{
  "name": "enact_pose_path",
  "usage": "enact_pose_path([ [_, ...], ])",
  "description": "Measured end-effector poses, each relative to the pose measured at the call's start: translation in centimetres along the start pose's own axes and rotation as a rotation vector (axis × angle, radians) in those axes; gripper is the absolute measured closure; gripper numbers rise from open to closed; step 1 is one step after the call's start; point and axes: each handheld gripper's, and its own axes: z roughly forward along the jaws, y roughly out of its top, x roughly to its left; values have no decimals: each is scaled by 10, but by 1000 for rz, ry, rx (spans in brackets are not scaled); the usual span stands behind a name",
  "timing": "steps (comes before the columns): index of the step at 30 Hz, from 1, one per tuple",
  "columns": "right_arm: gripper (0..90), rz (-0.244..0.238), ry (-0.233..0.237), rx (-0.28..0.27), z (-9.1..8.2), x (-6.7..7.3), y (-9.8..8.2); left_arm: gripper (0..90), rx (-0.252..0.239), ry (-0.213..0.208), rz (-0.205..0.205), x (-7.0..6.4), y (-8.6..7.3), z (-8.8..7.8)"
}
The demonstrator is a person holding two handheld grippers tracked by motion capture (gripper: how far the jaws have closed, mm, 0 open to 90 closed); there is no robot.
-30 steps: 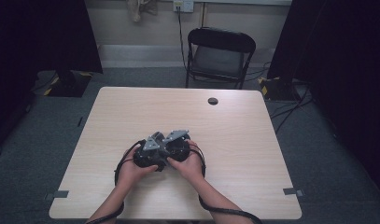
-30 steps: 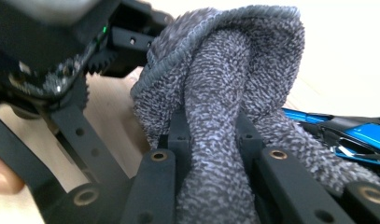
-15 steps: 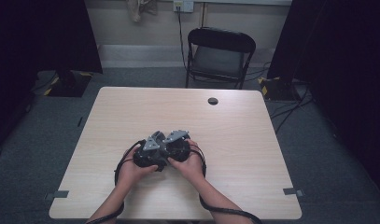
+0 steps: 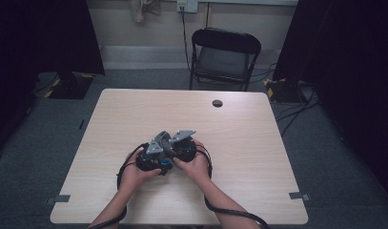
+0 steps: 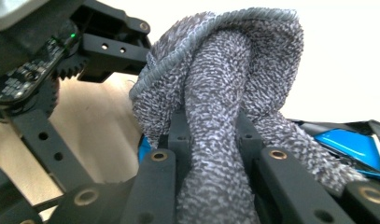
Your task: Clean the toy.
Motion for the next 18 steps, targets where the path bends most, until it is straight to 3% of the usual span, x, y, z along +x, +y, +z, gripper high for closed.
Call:
enact_pose_path([
  [18,754,35,12,-19,-1,-7,0,243,0,0,0,0,0,0],
])
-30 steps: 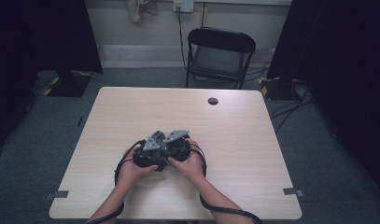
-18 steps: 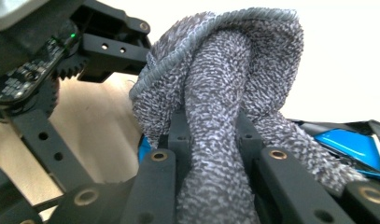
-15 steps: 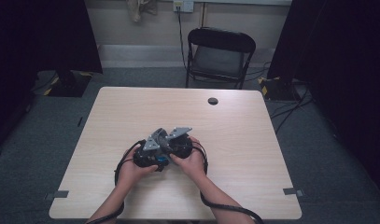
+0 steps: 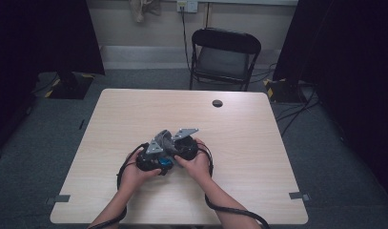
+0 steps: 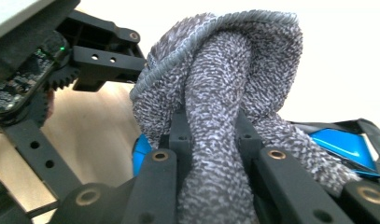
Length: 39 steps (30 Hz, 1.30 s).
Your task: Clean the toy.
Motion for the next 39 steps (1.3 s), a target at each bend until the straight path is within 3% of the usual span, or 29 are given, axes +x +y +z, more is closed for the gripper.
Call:
enact_pose_path([
  [14,753,40,-32,-17,-2,-12,1,243,0,-4,-4,0,0,0],
  [16,753,62,-58,-20,-4,-19,1,243,-1,-4,-4,0,0,0],
  [24,752,99,-82,-30,-6,-36,-4,243,0,-3,-4,0,0,0],
  [39,750,104,-118,-4,-6,-48,-1,243,0,-3,-4,0,0,0],
])
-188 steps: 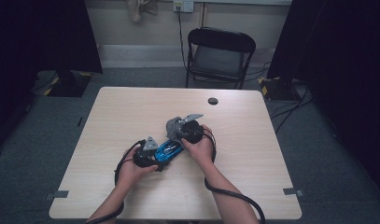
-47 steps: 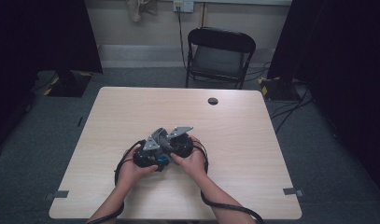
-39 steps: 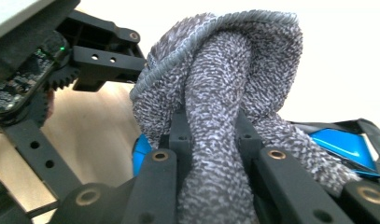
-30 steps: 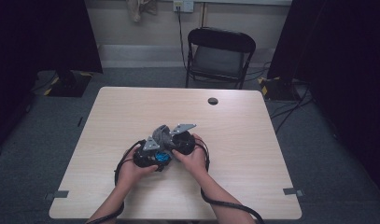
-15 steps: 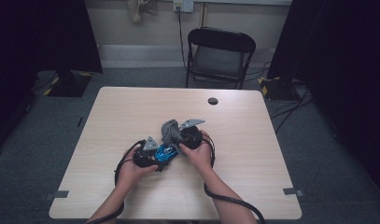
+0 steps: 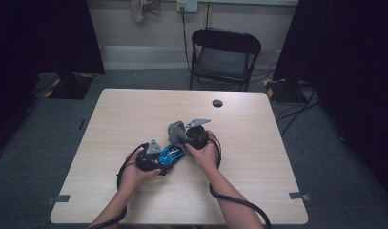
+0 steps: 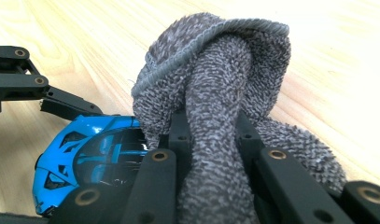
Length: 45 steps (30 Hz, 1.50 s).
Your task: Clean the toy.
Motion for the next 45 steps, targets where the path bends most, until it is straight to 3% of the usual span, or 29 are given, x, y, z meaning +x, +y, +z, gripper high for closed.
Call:
enact_pose_path([
  [25,749,-7,-46,-5,-2,-12,-1,243,0,-1,-2,0,0,0],
  [29,749,17,-42,-10,-2,-16,-1,243,0,-1,-1,0,0,0],
  [34,749,9,-66,-2,-3,-22,0,243,-1,-1,-2,0,0,0],
  [37,749,33,-56,-9,-3,-26,-1,243,0,-1,-1,0,0,0],
  [41,749,27,-62,-3,-3,-27,-1,243,0,-1,-2,0,0,0],
  [43,748,26,-86,0,-4,-30,-2,243,0,-1,-2,0,0,0],
  [45,748,56,-72,-13,-3,-35,-4,243,-1,-1,-2,0,0,0],
])
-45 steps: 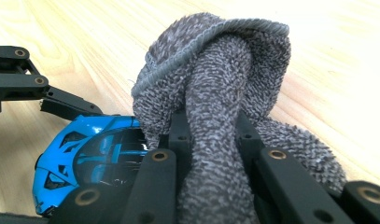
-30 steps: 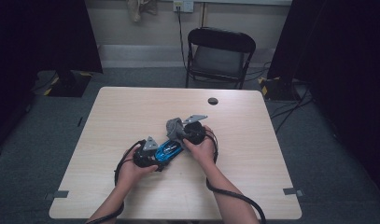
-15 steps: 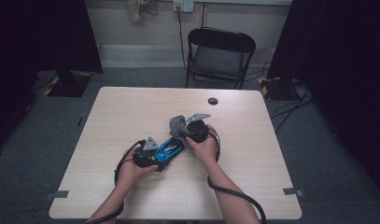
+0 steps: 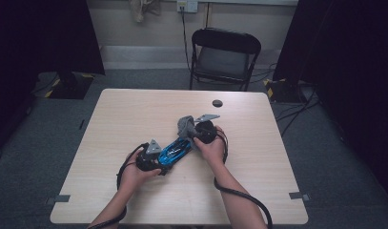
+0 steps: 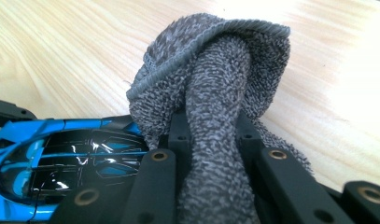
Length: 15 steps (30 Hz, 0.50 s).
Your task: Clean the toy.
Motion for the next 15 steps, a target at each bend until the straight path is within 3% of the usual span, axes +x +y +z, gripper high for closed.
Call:
enact_pose_path([
  [11,748,25,-43,30,3,-15,-7,243,0,0,0,0,0,0],
  [15,748,44,-82,54,3,-26,-17,243,1,0,0,0,0,0],
])
